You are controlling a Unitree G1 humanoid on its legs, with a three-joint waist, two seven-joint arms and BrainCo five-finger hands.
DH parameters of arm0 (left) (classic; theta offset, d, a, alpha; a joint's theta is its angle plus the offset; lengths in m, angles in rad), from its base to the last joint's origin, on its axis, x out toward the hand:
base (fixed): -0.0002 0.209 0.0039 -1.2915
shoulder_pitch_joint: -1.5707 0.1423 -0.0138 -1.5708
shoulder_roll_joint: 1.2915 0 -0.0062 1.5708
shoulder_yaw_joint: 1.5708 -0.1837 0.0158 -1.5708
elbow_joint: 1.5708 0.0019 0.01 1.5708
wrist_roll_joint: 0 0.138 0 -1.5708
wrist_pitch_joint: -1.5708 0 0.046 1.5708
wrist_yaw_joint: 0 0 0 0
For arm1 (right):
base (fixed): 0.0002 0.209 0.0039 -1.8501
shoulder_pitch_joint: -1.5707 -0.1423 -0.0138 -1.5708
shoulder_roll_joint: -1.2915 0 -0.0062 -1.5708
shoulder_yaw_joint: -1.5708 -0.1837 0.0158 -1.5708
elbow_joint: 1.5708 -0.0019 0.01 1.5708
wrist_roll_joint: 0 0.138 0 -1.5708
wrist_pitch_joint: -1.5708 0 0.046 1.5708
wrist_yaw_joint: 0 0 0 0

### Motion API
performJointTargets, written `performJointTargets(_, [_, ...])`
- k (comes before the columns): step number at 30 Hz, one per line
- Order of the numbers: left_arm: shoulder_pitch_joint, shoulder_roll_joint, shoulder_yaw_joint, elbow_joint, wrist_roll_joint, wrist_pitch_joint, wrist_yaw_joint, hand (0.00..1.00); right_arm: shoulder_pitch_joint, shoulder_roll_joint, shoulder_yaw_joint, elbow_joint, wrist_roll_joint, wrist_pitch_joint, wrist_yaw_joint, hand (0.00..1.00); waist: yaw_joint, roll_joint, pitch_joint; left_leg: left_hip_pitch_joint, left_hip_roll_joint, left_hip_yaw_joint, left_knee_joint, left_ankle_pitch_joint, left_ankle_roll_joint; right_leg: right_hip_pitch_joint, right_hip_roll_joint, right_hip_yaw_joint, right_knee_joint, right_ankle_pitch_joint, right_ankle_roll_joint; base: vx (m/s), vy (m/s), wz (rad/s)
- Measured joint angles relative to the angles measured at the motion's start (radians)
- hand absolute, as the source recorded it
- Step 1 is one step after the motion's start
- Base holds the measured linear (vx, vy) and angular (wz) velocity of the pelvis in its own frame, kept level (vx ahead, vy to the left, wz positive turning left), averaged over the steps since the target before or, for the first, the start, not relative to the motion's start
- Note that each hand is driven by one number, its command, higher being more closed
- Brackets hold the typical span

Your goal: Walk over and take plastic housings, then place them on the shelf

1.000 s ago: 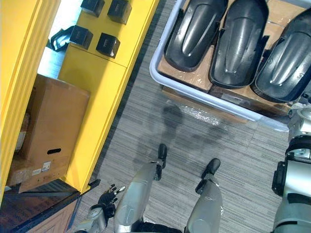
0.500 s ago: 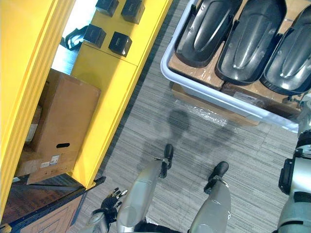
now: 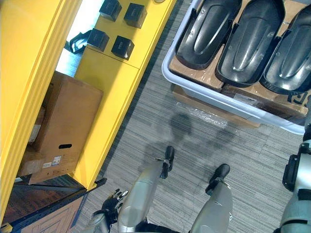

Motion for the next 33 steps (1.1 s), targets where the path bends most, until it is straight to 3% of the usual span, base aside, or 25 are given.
performJointTargets(4, [0.000,0.001,-0.016,0.000,-0.001,-0.001,0.000,0.00,-0.007,0.000,0.037,0.019,0.021,0.047,0.032,0.00,0.006,0.004,-0.003,0.002,0.000,0.000,-0.006,0.001,0.000,0.000,-0.001,-0.002,-0.002,0.000,0.000,0.00,0.000,0.00])
performJointTargets(7, [0.000,-0.004,-0.032,0.000,-0.006,-0.002,0.000,0.00,-0.013,0.000,0.039,0.065,0.050,0.086,0.060,0.00,0.026,0.023,-0.016,0.004,-0.004,0.000,-0.019,0.004,0.000,0.000,-0.003,-0.004,-0.007,0.000,0.000,0.00,0.000,0.00])
performJointTargets(13, [0.000,-0.019,-0.038,0.010,-0.009,-0.004,-0.001,0.00,-0.035,0.000,0.081,0.131,0.059,0.119,0.112,0.00,0.048,0.048,-0.034,0.001,-0.013,-0.016,-0.045,0.019,-0.005,0.000,-0.008,-0.028,-0.015,-0.002,-0.003,0.04,-0.022,0.09])
performJointTargets(19, [0.000,-0.018,-0.060,0.008,-0.038,-0.008,-0.010,0.00,-0.050,-0.012,0.106,0.145,0.057,0.179,0.113,0.00,0.068,0.056,-0.040,-0.010,-0.024,-0.031,-0.050,0.020,-0.006,0.000,-0.016,-0.048,-0.014,-0.013,0.000,0.03,-0.007,0.10])
performJointTargets(20, [-0.001,-0.018,-0.060,0.008,-0.039,-0.009,-0.015,0.00,-0.050,-0.025,0.106,0.145,0.058,0.200,0.114,1.00,0.071,0.056,-0.040,-0.014,-0.026,-0.034,-0.048,0.020,-0.006,0.000,-0.018,-0.052,-0.014,-0.015,0.001,0.04,0.004,0.11])
performJointTargets(27, [-0.003,-0.017,-0.065,0.004,-0.048,-0.011,-0.022,0.00,-0.050,-0.086,0.100,0.175,0.043,0.306,0.134,1.00,0.085,0.056,-0.040,-0.032,-0.031,-0.061,-0.031,0.015,-0.009,0.002,-0.020,-0.076,0.005,-0.033,-0.001,0.01,-0.004,0.10])
performJointTargets(33, [-0.003,-0.017,-0.065,0.005,-0.048,-0.011,-0.020,0.00,-0.051,-0.093,0.071,0.175,-0.118,0.409,0.188,1.00,0.084,0.056,-0.040,-0.025,-0.024,-0.062,-0.033,0.014,-0.010,0.005,-0.017,-0.078,0.014,-0.041,-0.002,0.00,0.000,0.00])
